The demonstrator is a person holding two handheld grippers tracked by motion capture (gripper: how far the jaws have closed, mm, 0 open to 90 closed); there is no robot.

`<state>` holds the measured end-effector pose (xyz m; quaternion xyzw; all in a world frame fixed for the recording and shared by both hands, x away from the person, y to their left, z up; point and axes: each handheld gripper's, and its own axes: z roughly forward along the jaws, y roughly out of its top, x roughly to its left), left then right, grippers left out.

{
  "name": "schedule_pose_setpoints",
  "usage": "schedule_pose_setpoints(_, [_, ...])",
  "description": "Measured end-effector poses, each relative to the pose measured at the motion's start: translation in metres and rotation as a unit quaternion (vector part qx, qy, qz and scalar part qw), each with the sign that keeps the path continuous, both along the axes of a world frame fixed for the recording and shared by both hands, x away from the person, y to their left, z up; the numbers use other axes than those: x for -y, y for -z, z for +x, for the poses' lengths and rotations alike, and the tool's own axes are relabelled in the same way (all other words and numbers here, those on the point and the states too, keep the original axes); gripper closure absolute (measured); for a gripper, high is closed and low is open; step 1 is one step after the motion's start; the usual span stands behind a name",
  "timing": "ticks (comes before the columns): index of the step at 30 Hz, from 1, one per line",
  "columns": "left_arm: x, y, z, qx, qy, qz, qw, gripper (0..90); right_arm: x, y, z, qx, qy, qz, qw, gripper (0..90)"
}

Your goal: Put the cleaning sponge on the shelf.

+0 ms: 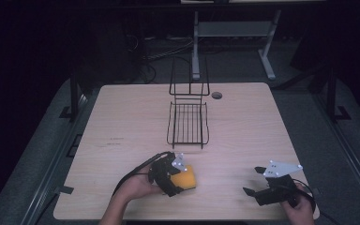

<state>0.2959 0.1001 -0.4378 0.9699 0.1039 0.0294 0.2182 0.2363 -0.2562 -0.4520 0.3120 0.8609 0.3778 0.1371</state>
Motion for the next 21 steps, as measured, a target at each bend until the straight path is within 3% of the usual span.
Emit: schedule_pose_setpoints(21, [-0.003, -0.035, 0.020, 0.015, -0.002, -0.021, 0.9997, 21.9, 0.000, 0.000, 0.001, -0.003, -0.001, 0.001, 1.0000, 13.8])
